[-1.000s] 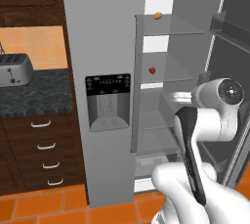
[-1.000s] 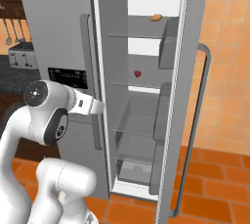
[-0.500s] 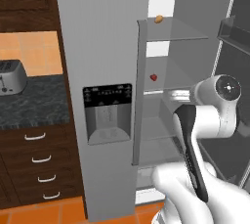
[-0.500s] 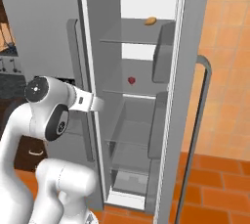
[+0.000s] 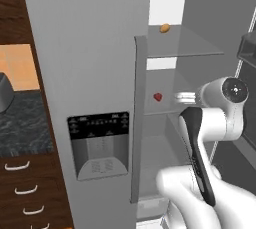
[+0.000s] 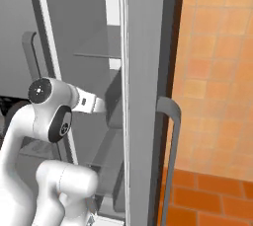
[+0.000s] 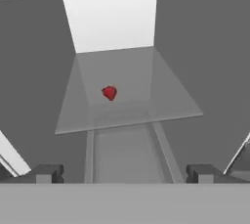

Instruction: Take the strawberry from the fridge and place it on top of the pancake, located on the dining counter.

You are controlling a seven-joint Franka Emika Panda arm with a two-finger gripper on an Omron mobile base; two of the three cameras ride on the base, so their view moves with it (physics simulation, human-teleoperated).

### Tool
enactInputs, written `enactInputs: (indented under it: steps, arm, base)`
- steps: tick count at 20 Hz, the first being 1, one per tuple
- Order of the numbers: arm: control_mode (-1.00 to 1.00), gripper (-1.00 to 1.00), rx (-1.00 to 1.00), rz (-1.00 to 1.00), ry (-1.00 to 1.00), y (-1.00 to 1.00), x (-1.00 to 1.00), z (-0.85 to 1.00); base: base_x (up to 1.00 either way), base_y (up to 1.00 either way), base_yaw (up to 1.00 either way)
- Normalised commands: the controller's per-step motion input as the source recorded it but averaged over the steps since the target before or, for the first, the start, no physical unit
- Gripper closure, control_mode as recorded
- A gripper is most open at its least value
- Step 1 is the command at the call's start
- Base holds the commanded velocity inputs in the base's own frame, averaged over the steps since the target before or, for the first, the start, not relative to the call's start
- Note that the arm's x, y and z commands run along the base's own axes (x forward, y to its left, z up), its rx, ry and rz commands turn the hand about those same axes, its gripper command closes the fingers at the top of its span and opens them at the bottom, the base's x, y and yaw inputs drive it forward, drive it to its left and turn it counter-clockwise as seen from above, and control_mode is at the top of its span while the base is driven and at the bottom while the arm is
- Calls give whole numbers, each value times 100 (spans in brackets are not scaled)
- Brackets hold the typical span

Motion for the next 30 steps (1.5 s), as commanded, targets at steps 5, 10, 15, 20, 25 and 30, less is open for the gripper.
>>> enactInputs:
  steps: [5,10,15,20,25,30]
  arm:
    - [100,-100,0,0,0,0,0,0]
    - [-100,-100,-3,0,13,0,24,-56]
    - [-100,-100,-2,3,19,7,29,-61]
    - [-100,-100,0,4,3,0,64,-13]
    - [-100,-100,0,5,15,0,71,-16]
    - [-100,-100,0,4,18,-7,63,-22]
  base:
    - [61,-4,13]
    - [1,0,0]
    - [0,0,0]
    - [0,0,0]
    - [0,0,0]
    - [0,0,0]
